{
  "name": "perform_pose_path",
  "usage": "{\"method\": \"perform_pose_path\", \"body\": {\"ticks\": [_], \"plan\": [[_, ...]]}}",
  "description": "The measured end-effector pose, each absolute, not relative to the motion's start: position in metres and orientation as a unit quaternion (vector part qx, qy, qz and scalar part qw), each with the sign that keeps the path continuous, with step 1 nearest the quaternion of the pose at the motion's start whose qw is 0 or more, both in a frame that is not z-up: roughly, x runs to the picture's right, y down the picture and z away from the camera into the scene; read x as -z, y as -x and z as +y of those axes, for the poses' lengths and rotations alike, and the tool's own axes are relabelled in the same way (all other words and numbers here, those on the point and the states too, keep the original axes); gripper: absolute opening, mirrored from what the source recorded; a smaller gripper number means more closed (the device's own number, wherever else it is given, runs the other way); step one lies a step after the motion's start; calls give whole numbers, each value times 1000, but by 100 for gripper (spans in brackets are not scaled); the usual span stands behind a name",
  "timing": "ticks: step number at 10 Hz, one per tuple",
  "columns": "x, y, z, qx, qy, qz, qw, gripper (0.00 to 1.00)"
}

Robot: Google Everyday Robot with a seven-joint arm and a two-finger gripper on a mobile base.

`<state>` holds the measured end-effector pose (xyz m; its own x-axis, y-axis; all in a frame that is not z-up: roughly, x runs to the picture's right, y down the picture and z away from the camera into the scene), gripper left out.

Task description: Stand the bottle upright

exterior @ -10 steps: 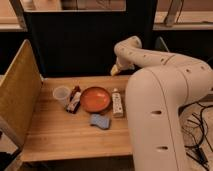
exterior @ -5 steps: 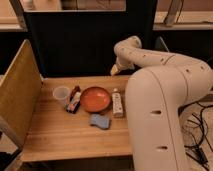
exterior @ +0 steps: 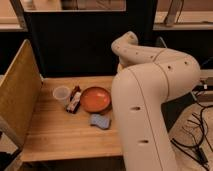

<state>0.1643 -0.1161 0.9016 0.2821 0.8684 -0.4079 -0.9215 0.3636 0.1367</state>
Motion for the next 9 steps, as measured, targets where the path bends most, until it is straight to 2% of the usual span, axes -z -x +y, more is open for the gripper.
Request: {"method": "perform_pose_path", "body": {"ticks": [9], "plan": [[-912,-140,-56,-584,132,231,767,80]]}}
